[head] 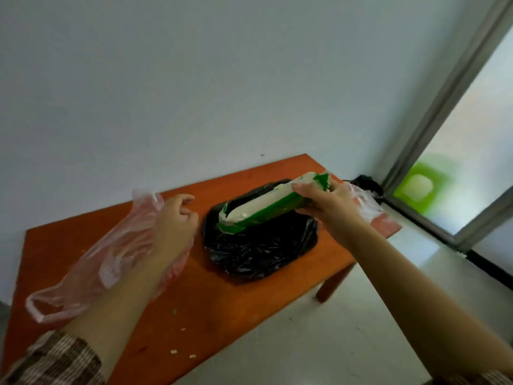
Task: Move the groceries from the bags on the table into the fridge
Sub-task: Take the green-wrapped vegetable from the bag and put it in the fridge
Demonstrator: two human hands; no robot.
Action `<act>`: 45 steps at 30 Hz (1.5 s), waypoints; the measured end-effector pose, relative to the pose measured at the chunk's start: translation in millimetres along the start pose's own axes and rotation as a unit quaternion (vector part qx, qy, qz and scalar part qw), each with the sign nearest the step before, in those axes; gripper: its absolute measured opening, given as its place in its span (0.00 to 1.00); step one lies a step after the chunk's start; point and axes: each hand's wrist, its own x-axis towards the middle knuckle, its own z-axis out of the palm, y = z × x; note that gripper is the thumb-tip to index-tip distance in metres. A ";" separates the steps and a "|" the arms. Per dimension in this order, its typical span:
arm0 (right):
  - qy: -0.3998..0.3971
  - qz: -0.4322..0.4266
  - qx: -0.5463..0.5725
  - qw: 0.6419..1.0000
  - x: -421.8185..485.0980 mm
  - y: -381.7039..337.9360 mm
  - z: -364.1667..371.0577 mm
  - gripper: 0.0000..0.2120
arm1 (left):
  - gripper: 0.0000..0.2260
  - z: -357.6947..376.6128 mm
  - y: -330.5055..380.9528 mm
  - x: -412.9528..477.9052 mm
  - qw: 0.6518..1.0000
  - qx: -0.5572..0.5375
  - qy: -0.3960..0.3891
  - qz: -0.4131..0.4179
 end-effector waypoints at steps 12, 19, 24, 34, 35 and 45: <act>0.273 -0.026 -0.261 0.925 -198.1 -20.3 -307.8 0.23 | 0.10 260.8 317.8 -165.6 0.929 -0.057 -0.299 0.209; 0.449 -0.021 -0.269 0.852 -288.4 -39.4 -472.9 0.27 | 0.12 357.9 503.9 -266.6 0.846 -0.113 -0.389 0.348; 0.513 -0.031 -0.318 0.797 -334.4 -72.8 -582.7 0.24 | 0.13 424.7 630.5 -320.4 0.790 -0.157 -0.396 0.441; 0.618 -0.051 -0.357 0.698 -378.6 -154.7 -813.0 0.25 | 0.13 554.8 882.2 -380.4 0.710 -0.207 -0.375 0.558; 0.626 -0.057 -0.356 0.691 -383.1 -161.5 -834.3 0.26 | 0.14 565.8 902.4 -386.0 0.703 -0.211 -0.375 0.566; 0.690 -0.132 -0.341 0.625 -413.0 -216.9 -1037.6 0.23 | 0.18 680.7 1066.1 -449.2 0.665 -0.215 -0.325 0.637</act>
